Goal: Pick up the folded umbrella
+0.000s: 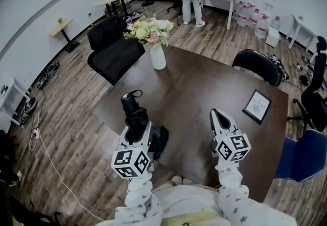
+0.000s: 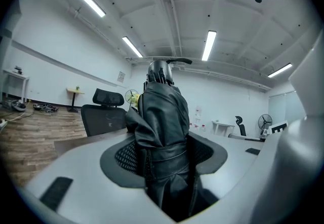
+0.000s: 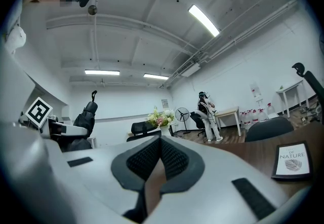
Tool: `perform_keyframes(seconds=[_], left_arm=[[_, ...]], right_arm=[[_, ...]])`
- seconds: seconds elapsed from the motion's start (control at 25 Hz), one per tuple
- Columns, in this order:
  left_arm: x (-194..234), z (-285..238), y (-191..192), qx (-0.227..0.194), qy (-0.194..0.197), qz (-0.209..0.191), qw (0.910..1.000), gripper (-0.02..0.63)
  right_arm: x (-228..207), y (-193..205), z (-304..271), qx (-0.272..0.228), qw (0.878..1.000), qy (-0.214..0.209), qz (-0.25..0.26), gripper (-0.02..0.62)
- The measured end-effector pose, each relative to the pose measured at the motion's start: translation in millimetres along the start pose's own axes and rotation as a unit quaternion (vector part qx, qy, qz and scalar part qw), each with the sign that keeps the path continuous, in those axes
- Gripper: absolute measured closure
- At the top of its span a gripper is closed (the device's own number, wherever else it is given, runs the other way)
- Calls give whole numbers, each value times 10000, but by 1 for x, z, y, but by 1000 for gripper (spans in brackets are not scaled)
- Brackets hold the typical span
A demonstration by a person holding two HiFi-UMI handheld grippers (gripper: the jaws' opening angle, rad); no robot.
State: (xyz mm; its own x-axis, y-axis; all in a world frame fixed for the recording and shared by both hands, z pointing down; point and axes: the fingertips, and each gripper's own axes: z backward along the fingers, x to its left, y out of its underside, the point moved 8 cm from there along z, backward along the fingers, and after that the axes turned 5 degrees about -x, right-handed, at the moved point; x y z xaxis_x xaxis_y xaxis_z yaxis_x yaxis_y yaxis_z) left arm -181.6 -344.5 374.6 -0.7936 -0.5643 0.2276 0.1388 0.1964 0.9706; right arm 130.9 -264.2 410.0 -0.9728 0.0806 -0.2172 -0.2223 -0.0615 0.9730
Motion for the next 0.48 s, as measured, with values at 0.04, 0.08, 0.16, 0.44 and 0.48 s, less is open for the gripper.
perform_keyframes(seconds=[0.04, 0.08, 0.16, 0.44, 0.48], left_arm=[[1, 2, -2, -56, -39, 17, 10000, 356], [2, 4, -3, -114, -82, 28, 9999, 356], [3, 8, -5, -240, -163, 32, 9996, 356], [8, 18, -10, -480, -387, 69, 9981, 356], [9, 19, -10, -493, -409, 81, 9979, 356]], right_arm=[[0, 0, 1, 0, 10000, -1, 8, 574], [0, 0, 2, -2, 10000, -2, 14, 574], [-1, 0, 3, -14, 10000, -3, 16, 574], [-3, -2, 6, -35, 10000, -7, 54, 574], [-3, -2, 5, -32, 10000, -20, 71, 574]])
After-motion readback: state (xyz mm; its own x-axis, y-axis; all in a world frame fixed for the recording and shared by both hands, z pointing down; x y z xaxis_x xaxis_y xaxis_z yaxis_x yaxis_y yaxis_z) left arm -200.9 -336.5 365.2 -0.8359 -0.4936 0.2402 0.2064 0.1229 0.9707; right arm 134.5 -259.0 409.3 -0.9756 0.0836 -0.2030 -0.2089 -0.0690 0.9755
